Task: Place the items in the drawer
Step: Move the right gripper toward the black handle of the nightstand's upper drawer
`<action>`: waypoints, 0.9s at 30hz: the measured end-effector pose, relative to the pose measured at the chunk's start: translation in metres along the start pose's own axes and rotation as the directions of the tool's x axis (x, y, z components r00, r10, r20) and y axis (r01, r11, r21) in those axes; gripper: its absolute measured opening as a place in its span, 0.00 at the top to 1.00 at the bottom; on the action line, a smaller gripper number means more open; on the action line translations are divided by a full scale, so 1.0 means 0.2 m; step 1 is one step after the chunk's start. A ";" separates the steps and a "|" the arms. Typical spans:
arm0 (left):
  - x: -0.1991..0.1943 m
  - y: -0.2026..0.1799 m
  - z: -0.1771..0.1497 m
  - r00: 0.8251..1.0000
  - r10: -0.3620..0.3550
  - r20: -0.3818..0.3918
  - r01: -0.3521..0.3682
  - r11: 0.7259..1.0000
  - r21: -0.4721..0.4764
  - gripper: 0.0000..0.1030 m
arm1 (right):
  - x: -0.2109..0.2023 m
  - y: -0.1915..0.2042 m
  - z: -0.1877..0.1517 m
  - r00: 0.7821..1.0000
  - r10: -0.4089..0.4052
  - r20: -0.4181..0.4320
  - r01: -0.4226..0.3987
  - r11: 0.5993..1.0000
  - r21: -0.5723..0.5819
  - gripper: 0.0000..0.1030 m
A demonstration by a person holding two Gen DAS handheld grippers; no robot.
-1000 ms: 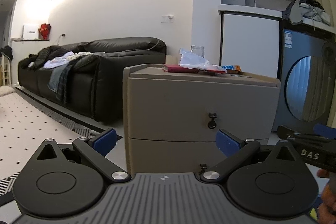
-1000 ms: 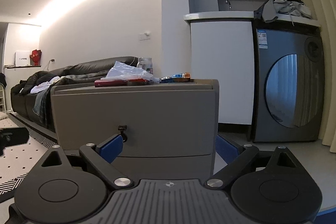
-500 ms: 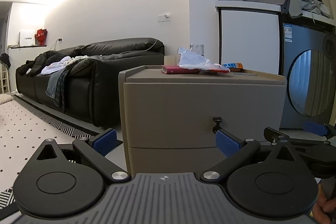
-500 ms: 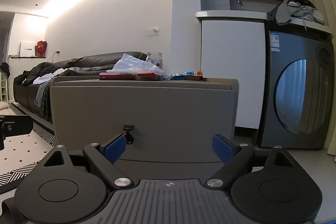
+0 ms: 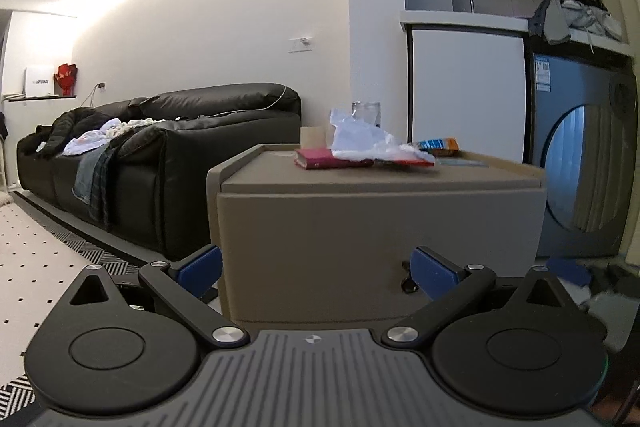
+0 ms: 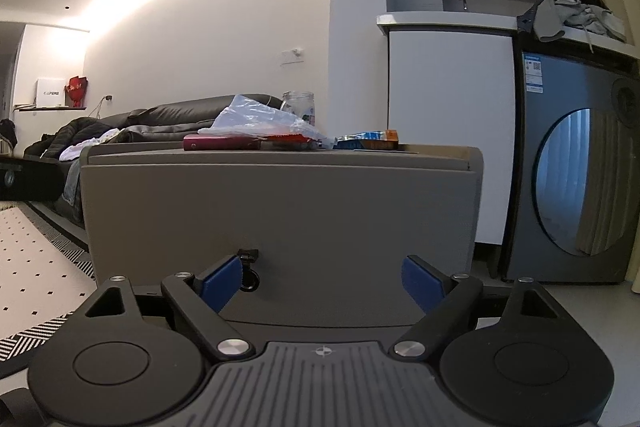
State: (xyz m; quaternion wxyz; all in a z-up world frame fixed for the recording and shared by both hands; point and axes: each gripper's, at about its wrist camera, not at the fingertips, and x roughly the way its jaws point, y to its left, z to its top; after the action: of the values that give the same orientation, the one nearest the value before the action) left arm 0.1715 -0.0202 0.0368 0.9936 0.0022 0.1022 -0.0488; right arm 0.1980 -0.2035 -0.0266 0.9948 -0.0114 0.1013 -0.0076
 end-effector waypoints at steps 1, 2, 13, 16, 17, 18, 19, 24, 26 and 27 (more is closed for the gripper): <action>0.01 0.00 0.01 1.000 0.004 0.000 -0.004 1.000 0.004 0.00 | 0.01 0.00 0.00 1.000 0.002 0.000 -0.002 1.000 -0.003 0.15; 0.02 0.00 0.02 1.000 0.005 0.000 -0.005 1.000 0.005 0.00 | 0.02 0.01 0.00 1.000 0.005 0.001 -0.005 1.000 -0.006 0.15; 0.12 -0.01 0.11 1.000 -0.023 0.013 0.023 0.999 0.042 0.00 | 0.11 0.08 0.01 1.000 0.025 -0.008 -0.025 1.000 -0.006 0.20; 0.14 -0.01 0.13 0.999 -0.025 0.029 0.023 0.998 0.061 0.00 | 0.15 0.10 0.01 0.999 0.033 -0.010 -0.033 0.999 -0.006 0.24; 0.15 -0.01 0.13 0.999 -0.026 0.034 0.024 0.998 0.059 0.00 | 0.16 0.11 0.01 0.999 0.035 -0.012 -0.035 0.999 -0.003 0.26; 0.15 0.00 0.13 0.999 -0.029 0.039 0.027 0.998 0.053 0.00 | 0.17 0.12 0.01 0.999 0.036 -0.016 -0.036 0.999 0.000 0.28; 0.15 0.00 0.12 0.998 -0.036 0.043 0.033 0.998 0.053 0.00 | 0.19 0.13 0.01 0.999 0.039 -0.018 -0.038 0.999 0.003 0.28; 0.20 0.03 0.05 0.998 -0.059 0.015 0.058 0.997 0.042 0.00 | 0.25 0.18 0.01 0.999 0.044 -0.019 -0.044 0.999 -0.005 0.34; 0.20 0.04 0.02 0.998 -0.059 0.000 0.059 0.997 0.043 0.00 | 0.28 0.20 0.00 0.999 0.045 -0.025 -0.045 0.999 -0.011 0.38; 0.21 0.05 0.01 0.998 -0.055 -0.004 0.055 0.998 0.038 0.00 | 0.30 0.21 0.00 0.999 0.043 -0.027 -0.043 0.999 -0.013 0.41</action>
State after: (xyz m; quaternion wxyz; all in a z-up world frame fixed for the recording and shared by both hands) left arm 0.2134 -0.0138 0.0295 0.9914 0.0185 0.1029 -0.0783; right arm 0.2565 -0.1618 -0.0389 0.9932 -0.0156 0.1147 0.0144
